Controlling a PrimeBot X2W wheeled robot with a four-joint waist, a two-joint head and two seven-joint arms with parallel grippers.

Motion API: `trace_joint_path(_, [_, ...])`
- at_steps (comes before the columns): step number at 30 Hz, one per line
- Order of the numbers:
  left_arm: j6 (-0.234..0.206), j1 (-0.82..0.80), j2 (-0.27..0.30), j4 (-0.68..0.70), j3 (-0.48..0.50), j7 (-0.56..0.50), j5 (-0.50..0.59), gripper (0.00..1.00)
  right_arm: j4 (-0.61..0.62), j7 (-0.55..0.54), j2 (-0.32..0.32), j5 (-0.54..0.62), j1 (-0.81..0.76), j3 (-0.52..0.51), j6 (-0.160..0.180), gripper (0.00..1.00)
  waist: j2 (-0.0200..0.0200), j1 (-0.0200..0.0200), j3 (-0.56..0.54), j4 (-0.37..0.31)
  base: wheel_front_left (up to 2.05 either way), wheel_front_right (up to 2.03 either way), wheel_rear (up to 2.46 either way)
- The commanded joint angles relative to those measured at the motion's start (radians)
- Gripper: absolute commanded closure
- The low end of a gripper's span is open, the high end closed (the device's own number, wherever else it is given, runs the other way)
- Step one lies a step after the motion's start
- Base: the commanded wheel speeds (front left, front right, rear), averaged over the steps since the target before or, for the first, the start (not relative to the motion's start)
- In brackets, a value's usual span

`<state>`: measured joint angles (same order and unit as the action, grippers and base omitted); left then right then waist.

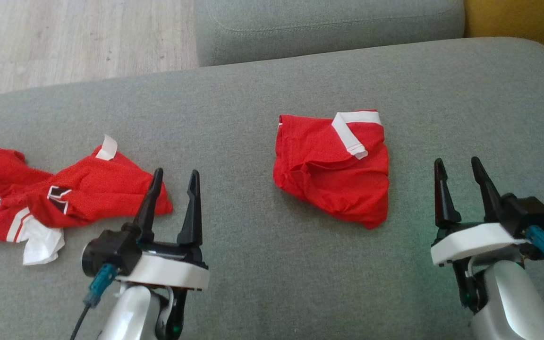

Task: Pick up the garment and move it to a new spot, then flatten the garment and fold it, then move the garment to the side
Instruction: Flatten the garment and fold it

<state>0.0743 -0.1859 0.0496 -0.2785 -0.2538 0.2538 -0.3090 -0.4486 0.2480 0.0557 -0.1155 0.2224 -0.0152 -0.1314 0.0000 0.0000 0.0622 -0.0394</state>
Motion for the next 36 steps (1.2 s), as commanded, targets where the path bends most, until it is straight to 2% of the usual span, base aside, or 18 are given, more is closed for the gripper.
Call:
trace_joint_path(1, [0.007,-0.021,0.005,0.029,0.039,0.008,0.007,0.0,0.046,0.013,-0.004,-0.015,0.023,0.023,0.001,0.0,0.0,0.0,0.003,0.002,0.0,0.0,0.0])
trace_joint_path(5, [0.012,-0.023,0.004,0.029,0.041,0.008,0.013,0.0,0.063,0.013,-0.005,-0.039,0.02,0.029,0.001,0.0,0.0,0.0,0.01,0.007,0.0,0.0,0.0])
trace_joint_path(6, [0.013,-0.026,0.004,0.03,0.04,0.008,0.014,0.0,0.066,0.013,-0.005,-0.04,0.022,0.026,0.001,0.41,0.0,0.0,0.013,0.01,0.0,0.0,0.0])
trace_joint_path(7, [0.014,-0.029,0.003,0.031,0.039,0.008,0.015,0.0,0.068,0.013,-0.005,-0.039,0.024,0.022,0.001,1.0,0.0,0.0,0.017,0.014,0.0,0.0,0.0])
trace_joint_path(13, [0.02,-0.053,0.002,0.037,0.025,0.008,0.014,0.0,0.045,0.005,-0.005,0.004,0.074,0.001,0.001,1.0,0.0,0.0,0.058,0.051,0.0,0.0,0.0])
trace_joint_path(21, [0.025,-0.083,0.001,0.028,0.003,0.008,0.009,0.0,-0.088,-0.045,-0.005,0.047,0.176,-0.037,0.001,1.0,0.0,0.0,0.118,0.108,0.0,0.0,0.0])
trace_joint_path(31, [0.024,-0.122,0.001,0.016,-0.027,0.008,-0.009,0.0,-0.319,-0.056,-0.005,0.065,0.268,0.057,0.001,1.0,0.0,0.0,0.158,0.164,0.0,0.0,0.0])
trace_joint_path(36, [0.02,-0.131,0.001,0.011,-0.035,0.008,-0.015,0.0,-0.378,-0.028,-0.005,0.034,0.305,0.117,0.001,1.0,0.0,0.0,0.156,0.174,0.0,0.0,0.0])
